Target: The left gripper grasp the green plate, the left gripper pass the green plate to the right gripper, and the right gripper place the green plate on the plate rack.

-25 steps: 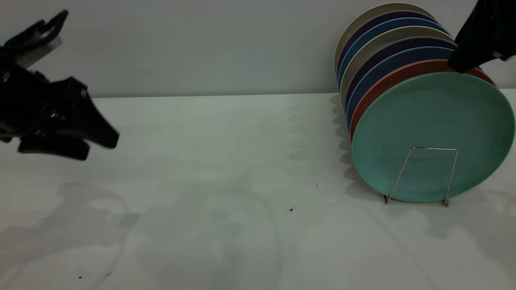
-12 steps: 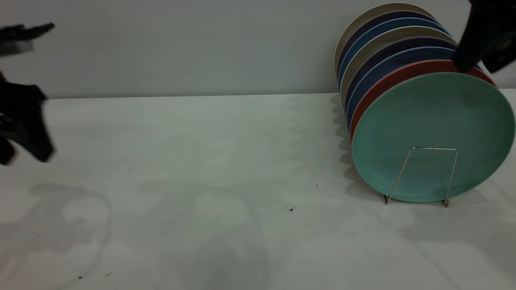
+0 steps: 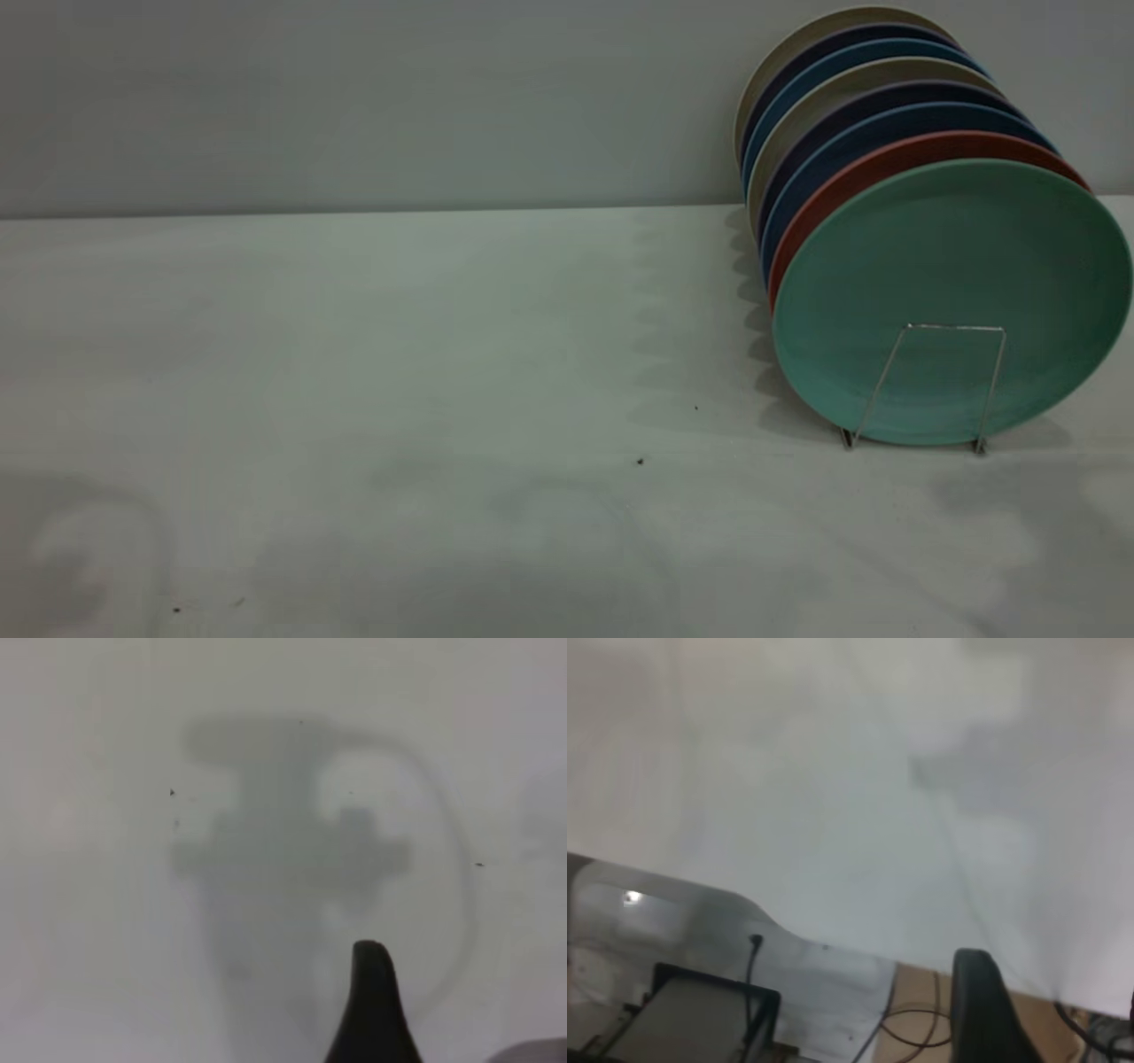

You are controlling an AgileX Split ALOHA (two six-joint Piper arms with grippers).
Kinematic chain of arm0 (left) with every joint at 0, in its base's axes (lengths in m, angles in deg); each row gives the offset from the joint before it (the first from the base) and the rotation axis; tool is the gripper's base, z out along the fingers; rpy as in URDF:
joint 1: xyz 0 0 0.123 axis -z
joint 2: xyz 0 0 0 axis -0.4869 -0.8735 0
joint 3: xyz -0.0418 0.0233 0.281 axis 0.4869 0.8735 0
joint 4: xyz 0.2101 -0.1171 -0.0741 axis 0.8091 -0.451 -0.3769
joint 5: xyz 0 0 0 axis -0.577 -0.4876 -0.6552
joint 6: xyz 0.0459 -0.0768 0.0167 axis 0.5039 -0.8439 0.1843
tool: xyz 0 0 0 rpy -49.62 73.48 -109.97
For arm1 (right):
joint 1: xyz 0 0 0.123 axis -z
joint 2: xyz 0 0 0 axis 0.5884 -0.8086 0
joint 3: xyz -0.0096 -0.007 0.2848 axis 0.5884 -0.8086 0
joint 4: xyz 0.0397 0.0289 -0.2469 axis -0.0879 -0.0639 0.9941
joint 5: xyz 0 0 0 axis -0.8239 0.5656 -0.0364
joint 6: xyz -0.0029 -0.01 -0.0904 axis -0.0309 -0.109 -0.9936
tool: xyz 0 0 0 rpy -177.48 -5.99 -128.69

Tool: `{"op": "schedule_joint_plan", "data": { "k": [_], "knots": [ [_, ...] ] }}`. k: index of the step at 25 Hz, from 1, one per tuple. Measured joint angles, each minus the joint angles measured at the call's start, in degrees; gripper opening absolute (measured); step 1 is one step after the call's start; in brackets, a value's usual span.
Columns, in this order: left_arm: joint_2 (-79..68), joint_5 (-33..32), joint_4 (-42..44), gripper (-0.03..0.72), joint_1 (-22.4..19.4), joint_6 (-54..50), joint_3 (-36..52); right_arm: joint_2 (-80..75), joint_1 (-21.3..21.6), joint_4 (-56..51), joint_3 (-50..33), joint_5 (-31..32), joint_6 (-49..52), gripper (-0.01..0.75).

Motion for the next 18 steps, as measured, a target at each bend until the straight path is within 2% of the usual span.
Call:
{"op": "schedule_joint_plan", "data": {
  "k": [9,18],
  "knots": [
    [22.3,-3.4,-0.2,0.592,0.0,-2.5,12.3,19.9,0.0,2.1,-13.2,0.4,-0.3,0.415],
    [45.6,-11.8,-0.2,0.592,0.0,-4.5,22.1,41.5,0.0,2.2,-23.7,1.1,-3.3,0.415]
  ]
}}
